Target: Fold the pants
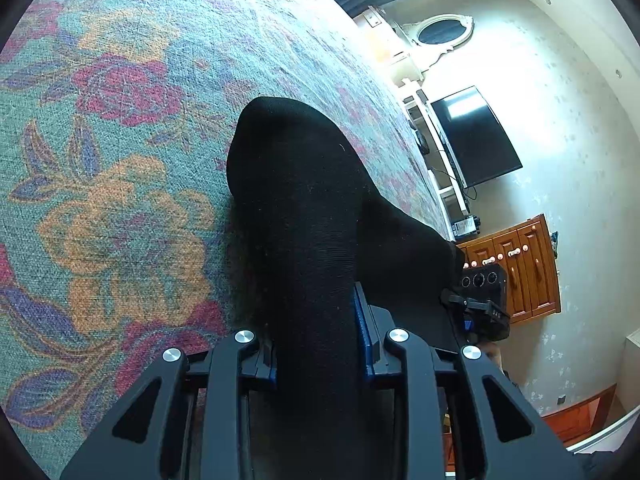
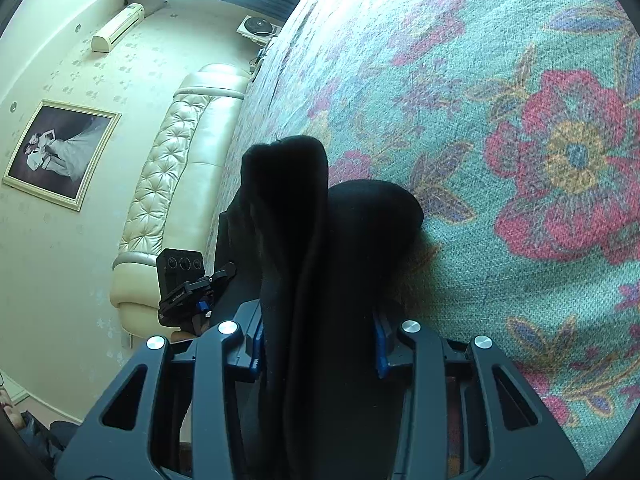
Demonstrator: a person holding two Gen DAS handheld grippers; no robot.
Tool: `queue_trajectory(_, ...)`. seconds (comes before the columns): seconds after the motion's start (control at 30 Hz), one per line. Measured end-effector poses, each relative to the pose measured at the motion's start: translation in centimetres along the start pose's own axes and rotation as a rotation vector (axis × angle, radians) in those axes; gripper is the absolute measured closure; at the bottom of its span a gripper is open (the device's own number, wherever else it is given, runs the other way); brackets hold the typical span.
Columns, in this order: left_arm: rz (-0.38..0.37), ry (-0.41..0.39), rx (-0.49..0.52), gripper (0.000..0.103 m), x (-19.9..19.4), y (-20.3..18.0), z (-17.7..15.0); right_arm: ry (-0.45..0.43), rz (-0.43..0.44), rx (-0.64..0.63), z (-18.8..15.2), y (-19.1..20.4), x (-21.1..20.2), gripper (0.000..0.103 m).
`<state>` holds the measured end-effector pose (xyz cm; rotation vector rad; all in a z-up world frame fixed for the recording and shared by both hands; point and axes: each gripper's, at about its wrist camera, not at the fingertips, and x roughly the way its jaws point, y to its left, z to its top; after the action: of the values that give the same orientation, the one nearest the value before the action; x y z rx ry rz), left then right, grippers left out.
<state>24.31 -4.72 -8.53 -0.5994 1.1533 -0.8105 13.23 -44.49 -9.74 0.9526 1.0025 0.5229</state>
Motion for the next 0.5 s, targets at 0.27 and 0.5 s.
queue_trajectory(0.27, -0.002, -0.017, -0.012, 0.075, -1.3, 1.6, 0.5, 0.002, -0.006, -0.002, 0.8, 1.1, 1.6, 0.065)
queue_trajectory(0.5, 0.005, -0.060, -0.045, 0.076, -3.7, 3.5, 1.5, 0.023, 0.007, -0.009, 1.9, 2.2, 4.5, 0.065)
